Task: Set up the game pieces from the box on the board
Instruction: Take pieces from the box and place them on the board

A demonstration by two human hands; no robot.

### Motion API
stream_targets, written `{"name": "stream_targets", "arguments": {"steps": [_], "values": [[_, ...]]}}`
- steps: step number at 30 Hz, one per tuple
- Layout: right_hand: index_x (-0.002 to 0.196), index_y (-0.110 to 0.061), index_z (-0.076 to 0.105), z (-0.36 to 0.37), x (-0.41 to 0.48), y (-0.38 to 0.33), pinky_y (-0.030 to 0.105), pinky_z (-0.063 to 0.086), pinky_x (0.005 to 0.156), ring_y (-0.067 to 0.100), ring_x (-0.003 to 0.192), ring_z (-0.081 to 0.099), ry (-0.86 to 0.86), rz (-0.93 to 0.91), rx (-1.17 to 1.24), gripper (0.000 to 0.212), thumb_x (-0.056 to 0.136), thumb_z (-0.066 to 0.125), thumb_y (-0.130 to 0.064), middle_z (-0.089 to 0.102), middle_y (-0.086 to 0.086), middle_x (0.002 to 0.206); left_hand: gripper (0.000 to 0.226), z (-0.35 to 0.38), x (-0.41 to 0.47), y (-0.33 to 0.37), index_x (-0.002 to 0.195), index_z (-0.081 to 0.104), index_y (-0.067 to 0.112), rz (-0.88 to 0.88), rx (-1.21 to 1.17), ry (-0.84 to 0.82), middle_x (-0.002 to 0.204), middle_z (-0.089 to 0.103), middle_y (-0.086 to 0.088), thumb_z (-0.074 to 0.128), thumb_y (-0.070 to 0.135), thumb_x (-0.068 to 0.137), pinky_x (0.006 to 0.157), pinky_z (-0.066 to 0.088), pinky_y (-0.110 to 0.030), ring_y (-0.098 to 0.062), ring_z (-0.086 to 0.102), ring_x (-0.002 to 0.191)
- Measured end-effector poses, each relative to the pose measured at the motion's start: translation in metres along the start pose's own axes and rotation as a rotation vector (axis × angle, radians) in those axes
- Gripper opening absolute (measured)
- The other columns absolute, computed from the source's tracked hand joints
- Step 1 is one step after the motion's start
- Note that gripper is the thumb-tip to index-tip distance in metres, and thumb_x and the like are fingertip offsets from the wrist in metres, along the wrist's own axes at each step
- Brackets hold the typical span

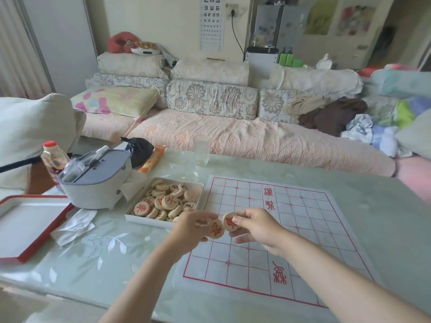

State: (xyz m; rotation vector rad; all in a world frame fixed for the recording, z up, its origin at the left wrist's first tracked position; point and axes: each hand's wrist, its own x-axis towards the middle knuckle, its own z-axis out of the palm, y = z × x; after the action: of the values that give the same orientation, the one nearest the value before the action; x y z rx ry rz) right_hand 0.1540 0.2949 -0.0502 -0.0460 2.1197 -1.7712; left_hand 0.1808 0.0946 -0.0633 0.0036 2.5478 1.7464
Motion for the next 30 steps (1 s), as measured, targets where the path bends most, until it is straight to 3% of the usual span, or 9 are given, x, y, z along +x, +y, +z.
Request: {"name": "stream_targets", "arguments": {"steps": [3, 6, 10, 13, 15, 17, 20, 25, 30], "values": [[0.118, -0.002, 0.064, -0.012, -0.008, 0.022, 0.032, 0.058, 0.063, 0.023, 0.078, 0.071, 0.082, 0.031, -0.044, 0.021, 0.100, 0.055, -0.008, 0.071, 0.017, 0.102, 0.025, 0.013, -0.001, -0.010, 0.102, 0.070, 0.028, -0.023, 0.071, -0.036, 0.101, 0.063, -0.003, 0.061, 0.008, 0.090, 0.068, 0.060, -0.027, -0.019, 0.067, 0.089], [0.122, -0.010, 0.061, -0.023, -0.014, 0.043, 0.029, 0.056, 0.060, 0.018, 0.071, 0.071, 0.143, 0.038, -0.209, 0.023, 0.100, 0.056, -0.012, 0.067, 0.010, 0.102, 0.026, 0.025, 0.003, -0.018, 0.107, 0.069, 0.027, -0.023, 0.197, -0.088, 0.096, 0.065, 0.004, 0.058, 0.010, 0.091, 0.070, 0.059, -0.037, -0.023, 0.067, 0.080], [0.113, -0.025, 0.059, -0.035, -0.022, 0.062, 0.018, 0.043, 0.053, 0.001, 0.053, 0.058, 0.171, 0.037, -0.484, 0.015, 0.098, 0.059, -0.022, 0.066, 0.001, 0.097, 0.029, 0.039, 0.012, -0.025, 0.113, 0.065, 0.035, 0.033, 0.471, -0.145, 0.098, 0.063, 0.014, 0.052, 0.018, 0.095, 0.065, 0.057, -0.035, -0.022, 0.067, 0.079], [0.104, -0.031, 0.059, -0.037, -0.020, 0.067, 0.023, 0.042, 0.060, 0.005, 0.060, 0.052, 0.156, 0.015, -0.617, 0.009, 0.096, 0.062, -0.032, 0.065, -0.006, 0.094, 0.030, 0.042, 0.017, -0.026, 0.112, 0.066, 0.038, 0.068, 0.580, -0.143, 0.102, 0.063, 0.012, 0.048, 0.019, 0.096, 0.061, 0.052, -0.023, -0.010, 0.062, 0.073], [0.104, -0.032, 0.060, -0.034, -0.017, 0.063, 0.025, 0.044, 0.064, 0.005, 0.067, 0.056, 0.150, -0.013, -0.720, 0.009, 0.096, 0.058, -0.036, 0.065, -0.010, 0.093, 0.031, 0.042, 0.020, -0.028, 0.113, 0.065, 0.040, 0.082, 0.643, -0.154, 0.112, 0.064, 0.010, 0.048, 0.021, 0.097, 0.072, 0.054, -0.025, -0.011, 0.063, 0.085], [0.109, -0.034, 0.060, -0.029, -0.014, 0.060, 0.029, 0.050, 0.079, 0.007, 0.086, 0.059, 0.149, -0.038, -0.829, 0.013, 0.097, 0.053, -0.036, 0.060, -0.014, 0.103, 0.033, 0.043, 0.020, -0.027, 0.119, 0.062, 0.040, 0.080, 0.723, -0.193, 0.121, 0.063, 0.010, 0.046, 0.021, 0.097, 0.085, 0.053, -0.029, -0.013, 0.061, 0.102], [0.121, -0.035, 0.057, -0.021, -0.014, 0.058, 0.035, 0.049, 0.093, 0.012, 0.106, 0.056, 0.106, -0.035, -0.948, 0.027, 0.097, 0.047, -0.038, 0.048, -0.011, 0.121, 0.028, 0.044, 0.019, -0.020, 0.119, 0.062, 0.034, 0.125, 0.831, -0.251, 0.120, 0.062, 0.008, 0.043, 0.031, 0.097, 0.086, 0.052, -0.032, -0.015, 0.059, 0.104], [0.130, -0.037, 0.046, -0.020, -0.020, 0.056, 0.034, 0.047, 0.094, 0.011, 0.114, 0.053, 0.040, -0.075, -1.050, 0.045, 0.088, 0.053, -0.047, 0.044, -0.015, 0.130, 0.043, 0.041, 0.008, -0.013, 0.126, 0.053, 0.037, 0.151, 0.945, -0.328, 0.116, 0.052, 0.005, 0.060, 0.043, 0.084, 0.089, 0.050, -0.038, -0.017, 0.050, 0.110], [0.109, -0.038, 0.048, -0.019, -0.025, 0.059, 0.027, 0.042, 0.074, 0.005, 0.095, 0.054, 0.107, -0.124, -1.080, 0.029, 0.086, 0.055, -0.053, 0.049, -0.021, 0.114, 0.044, 0.030, 0.010, -0.024, 0.122, 0.050, 0.030, 0.123, 0.756, -0.252, 0.116, 0.044, 0.003, 0.069, 0.025, 0.083, 0.084, 0.048, -0.029, -0.019, 0.051, 0.101]]}}
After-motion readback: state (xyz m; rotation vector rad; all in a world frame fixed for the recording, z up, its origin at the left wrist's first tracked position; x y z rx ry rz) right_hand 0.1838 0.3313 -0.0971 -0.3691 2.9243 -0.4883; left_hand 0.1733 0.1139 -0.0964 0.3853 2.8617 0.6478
